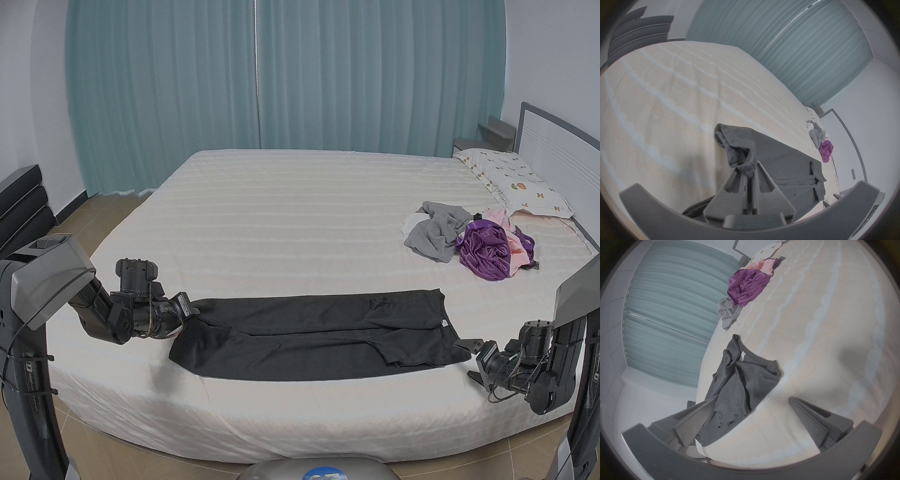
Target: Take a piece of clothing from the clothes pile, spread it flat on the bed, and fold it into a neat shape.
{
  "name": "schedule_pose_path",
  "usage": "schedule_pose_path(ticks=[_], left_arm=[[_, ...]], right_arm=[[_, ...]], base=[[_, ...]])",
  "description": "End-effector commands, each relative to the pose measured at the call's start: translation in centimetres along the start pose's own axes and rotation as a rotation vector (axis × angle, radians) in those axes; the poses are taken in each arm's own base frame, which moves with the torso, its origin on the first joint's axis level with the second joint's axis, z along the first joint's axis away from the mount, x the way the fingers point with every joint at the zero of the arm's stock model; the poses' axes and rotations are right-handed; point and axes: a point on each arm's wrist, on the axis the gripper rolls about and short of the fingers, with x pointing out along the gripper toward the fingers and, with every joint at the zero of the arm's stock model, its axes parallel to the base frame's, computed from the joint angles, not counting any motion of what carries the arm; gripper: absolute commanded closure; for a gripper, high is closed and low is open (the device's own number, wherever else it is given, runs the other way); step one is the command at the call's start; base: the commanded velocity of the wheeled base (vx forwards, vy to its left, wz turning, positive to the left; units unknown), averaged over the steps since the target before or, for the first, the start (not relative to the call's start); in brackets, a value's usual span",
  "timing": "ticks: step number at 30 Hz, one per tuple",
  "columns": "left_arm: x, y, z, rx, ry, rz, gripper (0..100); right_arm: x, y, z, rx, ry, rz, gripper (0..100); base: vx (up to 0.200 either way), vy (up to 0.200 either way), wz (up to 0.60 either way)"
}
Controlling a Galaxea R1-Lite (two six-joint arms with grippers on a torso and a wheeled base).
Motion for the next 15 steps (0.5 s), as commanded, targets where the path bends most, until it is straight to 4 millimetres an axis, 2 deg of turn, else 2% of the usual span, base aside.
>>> schedule_pose_path(ticks=[1,8,11,15], left_arm=[[0.0,-0.2,-0.2,0.002,0.008,-0.002,100],[-0.9,-1.4,-0.1,-0.024,-0.004,-0.018,100],[-2.4,-2.7,0.1,-0.047,-0.016,-0.040,100],[-3.2,-3.9,-0.1,-0.033,-0.020,-0.061,100]], right_arm=[[0.0,0.1,0.0,-0.004,-0.005,0.008,0],[0.0,0.1,0.0,-0.004,-0.006,0.010,0],[0.0,0.1,0.0,-0.004,-0.006,0.010,0],[0.0,0.1,0.0,-0.004,-0.006,0.010,0]], base=[[0.000,-0.200,0.00],[0.000,-0.200,0.00],[0.000,-0.200,0.00],[0.000,-0.200,0.00]])
